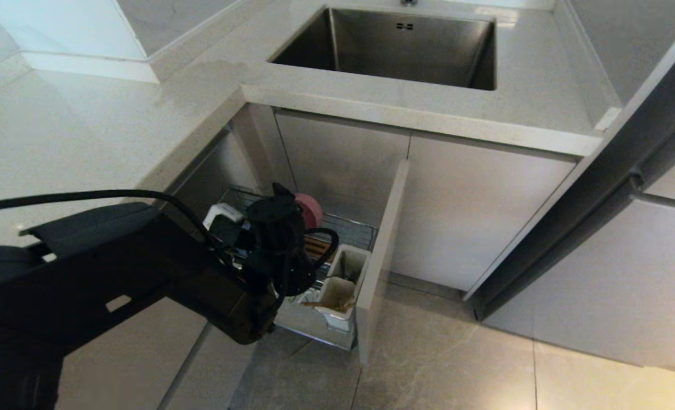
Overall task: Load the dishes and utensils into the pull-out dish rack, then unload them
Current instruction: Take the plate out of the cupboard
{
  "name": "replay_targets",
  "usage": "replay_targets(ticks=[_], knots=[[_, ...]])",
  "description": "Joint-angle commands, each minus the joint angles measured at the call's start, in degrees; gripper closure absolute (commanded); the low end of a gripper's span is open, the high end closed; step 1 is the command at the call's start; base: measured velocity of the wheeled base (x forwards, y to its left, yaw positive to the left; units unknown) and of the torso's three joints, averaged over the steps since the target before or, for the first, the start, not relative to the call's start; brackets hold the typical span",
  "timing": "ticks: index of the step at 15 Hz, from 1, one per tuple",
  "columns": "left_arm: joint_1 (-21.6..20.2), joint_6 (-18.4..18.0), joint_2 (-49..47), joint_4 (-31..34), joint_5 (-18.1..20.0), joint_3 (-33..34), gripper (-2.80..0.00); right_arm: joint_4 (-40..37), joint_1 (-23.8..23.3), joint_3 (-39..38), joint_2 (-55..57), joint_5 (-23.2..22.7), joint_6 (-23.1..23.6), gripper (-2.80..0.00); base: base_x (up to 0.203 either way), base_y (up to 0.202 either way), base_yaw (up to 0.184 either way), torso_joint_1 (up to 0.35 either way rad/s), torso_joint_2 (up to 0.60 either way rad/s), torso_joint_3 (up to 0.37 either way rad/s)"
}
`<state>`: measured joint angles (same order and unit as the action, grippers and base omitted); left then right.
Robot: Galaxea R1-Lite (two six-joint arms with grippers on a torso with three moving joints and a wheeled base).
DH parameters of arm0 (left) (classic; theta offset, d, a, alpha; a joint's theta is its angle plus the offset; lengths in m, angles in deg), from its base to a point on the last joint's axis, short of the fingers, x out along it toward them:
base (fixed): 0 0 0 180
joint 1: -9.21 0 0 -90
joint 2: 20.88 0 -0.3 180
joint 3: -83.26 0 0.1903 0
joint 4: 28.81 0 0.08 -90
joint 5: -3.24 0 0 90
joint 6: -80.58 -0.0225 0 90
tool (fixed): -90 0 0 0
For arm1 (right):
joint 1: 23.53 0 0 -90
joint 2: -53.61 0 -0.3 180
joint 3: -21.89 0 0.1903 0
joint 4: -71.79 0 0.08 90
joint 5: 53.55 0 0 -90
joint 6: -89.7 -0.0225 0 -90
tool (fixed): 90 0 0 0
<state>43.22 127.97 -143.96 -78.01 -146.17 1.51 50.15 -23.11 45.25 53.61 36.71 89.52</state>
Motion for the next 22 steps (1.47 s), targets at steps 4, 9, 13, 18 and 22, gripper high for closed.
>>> replay_targets(ticks=[4,9,13,18,22], knots=[[0.4,-1.0,3.1,-0.4,-1.0,0.7,-2.8,0.0,0.0,-0.5,0.0,0.0,0.0,0.0,0.0,0.0,0.0,0.0,0.0,0.0],[1.7,-2.4,9.9,4.2,-1.7,1.1,-2.8,0.0,0.0,-0.4,0.0,0.0,0.0,0.0,0.0,0.0,0.0,0.0,0.0,0.0],[2.7,-2.4,16.0,10.7,-1.9,1.1,0.0,0.0,0.0,-0.5,0.0,0.0,0.0,0.0,0.0,0.0,0.0,0.0,0.0,0.0],[4.6,-3.5,25.4,19.9,-1.7,0.6,0.0,0.0,0.0,-0.4,0.0,0.0,0.0,0.0,0.0,0.0,0.0,0.0,0.0,0.0],[5.9,-14.9,34.6,23.3,0.4,0.5,0.0,0.0,0.0,-0.4,0.0,0.0,0.0,0.0,0.0,0.0,0.0,0.0,0.0,0.0]])
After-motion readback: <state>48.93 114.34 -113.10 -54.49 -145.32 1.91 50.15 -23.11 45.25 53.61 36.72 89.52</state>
